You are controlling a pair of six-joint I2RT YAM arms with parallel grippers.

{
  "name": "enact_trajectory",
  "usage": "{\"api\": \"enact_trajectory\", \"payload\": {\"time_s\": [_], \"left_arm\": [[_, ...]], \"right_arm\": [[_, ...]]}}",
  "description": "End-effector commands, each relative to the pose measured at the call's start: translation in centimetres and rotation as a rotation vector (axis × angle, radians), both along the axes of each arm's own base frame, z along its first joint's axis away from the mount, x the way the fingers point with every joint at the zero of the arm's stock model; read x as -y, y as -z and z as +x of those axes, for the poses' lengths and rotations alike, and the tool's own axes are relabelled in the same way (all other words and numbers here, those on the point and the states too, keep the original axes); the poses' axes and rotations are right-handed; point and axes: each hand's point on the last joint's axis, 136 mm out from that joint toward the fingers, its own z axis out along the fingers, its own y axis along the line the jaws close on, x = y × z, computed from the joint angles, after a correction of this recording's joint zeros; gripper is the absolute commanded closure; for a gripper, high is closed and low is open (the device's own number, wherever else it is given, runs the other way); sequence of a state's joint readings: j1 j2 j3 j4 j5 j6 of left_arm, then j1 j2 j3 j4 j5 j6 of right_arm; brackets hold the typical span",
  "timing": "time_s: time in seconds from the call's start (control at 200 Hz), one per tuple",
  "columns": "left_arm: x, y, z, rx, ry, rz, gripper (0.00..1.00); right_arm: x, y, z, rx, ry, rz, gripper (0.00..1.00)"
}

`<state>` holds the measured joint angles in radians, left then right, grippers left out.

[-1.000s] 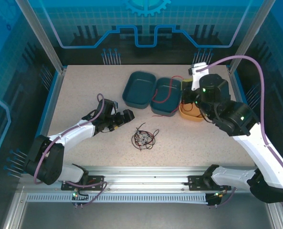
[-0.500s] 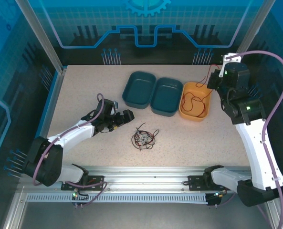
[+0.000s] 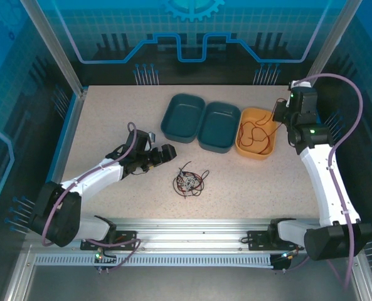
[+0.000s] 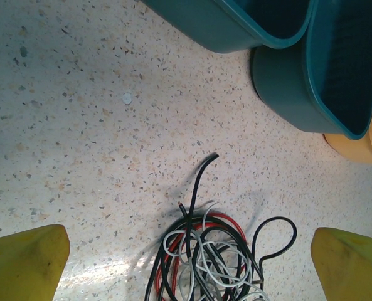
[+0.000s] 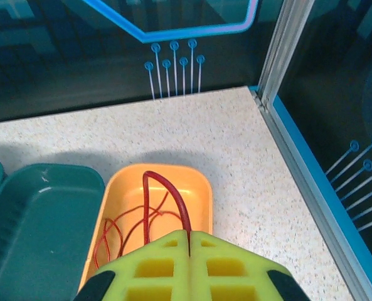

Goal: Untangle the cables

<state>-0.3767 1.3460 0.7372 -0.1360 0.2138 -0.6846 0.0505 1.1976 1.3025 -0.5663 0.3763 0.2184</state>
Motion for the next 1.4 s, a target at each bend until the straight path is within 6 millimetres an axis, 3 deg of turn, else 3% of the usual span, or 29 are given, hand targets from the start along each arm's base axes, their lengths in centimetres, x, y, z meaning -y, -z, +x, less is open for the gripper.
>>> {"api": "enact_trajectory", "payload": {"time_s": [0.0,0.27,0.655,1.051,1.396], "left_arm": [[0.0,-1.0,0.4,0.021,0.016,0.018,0.01],[0.5,-1.8,0.9,0.043,0.023,0.000,0.01],[0.7,-1.8,1.0,0.041,0.020,-0.018,0.01],[0.8,-1.5,0.9,0.039,0.022,-0.027,0.01],[0.8,-1.5,0.8,0.039,0.020,-0.029,0.01]], "right_arm": [[0.8,0.6,-0.4,0.022,0.031,0.029,1.00],[0.3,5.9,-0.8,-0.094,0.013,0.068,1.00],[-0.5,11.0,0.7,-0.246,-0.018,0.092,1.00],[-0.7,15.8,5.0,-0.353,-0.055,0.027,1.00],[-0.8,22.1,9.0,-0.528,-0.080,0.016,1.00]]}}
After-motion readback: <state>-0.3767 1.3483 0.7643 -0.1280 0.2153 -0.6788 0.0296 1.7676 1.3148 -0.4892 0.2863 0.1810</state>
